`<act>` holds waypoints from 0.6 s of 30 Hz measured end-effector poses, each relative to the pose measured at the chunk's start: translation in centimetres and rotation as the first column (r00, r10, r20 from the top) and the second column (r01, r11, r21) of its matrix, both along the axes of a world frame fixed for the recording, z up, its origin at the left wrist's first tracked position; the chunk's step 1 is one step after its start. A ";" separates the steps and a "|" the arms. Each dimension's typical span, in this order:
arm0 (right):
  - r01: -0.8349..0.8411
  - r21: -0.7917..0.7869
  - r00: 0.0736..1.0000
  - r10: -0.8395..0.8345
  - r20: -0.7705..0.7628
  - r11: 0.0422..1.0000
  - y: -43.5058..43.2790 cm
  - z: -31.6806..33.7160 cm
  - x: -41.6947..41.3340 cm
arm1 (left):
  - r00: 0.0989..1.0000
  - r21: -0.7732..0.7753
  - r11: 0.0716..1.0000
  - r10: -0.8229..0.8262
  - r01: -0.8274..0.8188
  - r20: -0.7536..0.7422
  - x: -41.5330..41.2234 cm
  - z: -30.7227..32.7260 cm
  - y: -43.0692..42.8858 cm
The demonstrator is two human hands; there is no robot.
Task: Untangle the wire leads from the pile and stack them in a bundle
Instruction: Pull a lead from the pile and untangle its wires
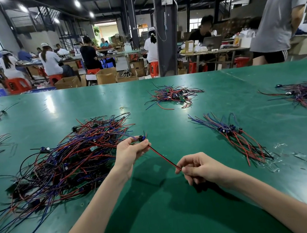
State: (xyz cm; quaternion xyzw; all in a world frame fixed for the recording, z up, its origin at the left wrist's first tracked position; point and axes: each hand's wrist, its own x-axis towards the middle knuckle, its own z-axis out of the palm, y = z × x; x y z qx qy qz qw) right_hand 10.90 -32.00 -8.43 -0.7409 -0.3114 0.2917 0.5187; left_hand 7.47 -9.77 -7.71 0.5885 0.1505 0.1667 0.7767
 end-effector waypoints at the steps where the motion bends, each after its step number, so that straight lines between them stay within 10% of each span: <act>1: 0.004 -0.001 1.000 -0.004 -0.005 1.000 -0.1 0.0 0.1 | 1.000 -0.001 1.000 -0.002 0.002 -0.001 0.0 0.0 0.0; 11: -0.165 0.105 0.938 0.189 -0.292 0.981 -0.8 0.4 0.6 | 0.996 -0.070 0.994 -0.084 0.085 0.014 0.1 -0.5 -1.4; 18: 0.039 0.137 0.990 -0.020 -0.143 0.990 0.0 -0.1 0.5 | 0.979 -0.055 0.978 -0.203 0.203 0.008 -0.3 -1.1 -4.3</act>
